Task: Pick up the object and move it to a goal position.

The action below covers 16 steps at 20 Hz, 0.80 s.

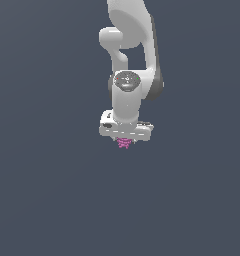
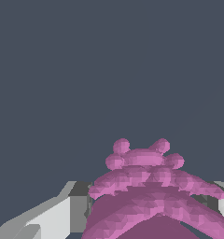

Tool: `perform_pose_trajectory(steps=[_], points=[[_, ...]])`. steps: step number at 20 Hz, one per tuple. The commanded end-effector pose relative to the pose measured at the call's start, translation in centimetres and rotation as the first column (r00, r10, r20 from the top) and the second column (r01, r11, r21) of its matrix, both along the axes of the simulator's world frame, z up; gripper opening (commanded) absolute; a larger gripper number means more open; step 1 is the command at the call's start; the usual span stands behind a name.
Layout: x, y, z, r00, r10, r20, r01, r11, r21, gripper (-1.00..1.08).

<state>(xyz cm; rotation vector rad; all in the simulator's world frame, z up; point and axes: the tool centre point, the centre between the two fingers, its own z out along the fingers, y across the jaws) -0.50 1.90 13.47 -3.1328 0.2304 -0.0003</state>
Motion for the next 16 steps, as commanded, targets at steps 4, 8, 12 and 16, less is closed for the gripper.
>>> perform_pose_trajectory(steps=[4,8,12,16], points=[[-1.7,1.3,1.9,1.0,-0.001,0.0,0.001,1.0,-0.001,-1.0],[-2.3,1.8,2.7,1.0,-0.001,0.0,0.001,1.0,-0.001,-1.0],[-2.4,2.0,2.9,1.0,-0.001,0.0,0.001,1.0,-0.001,-1.0],[-2.2,1.9,2.7,1.0,-0.001,0.0,0.001,1.0,-0.001,-1.0]])
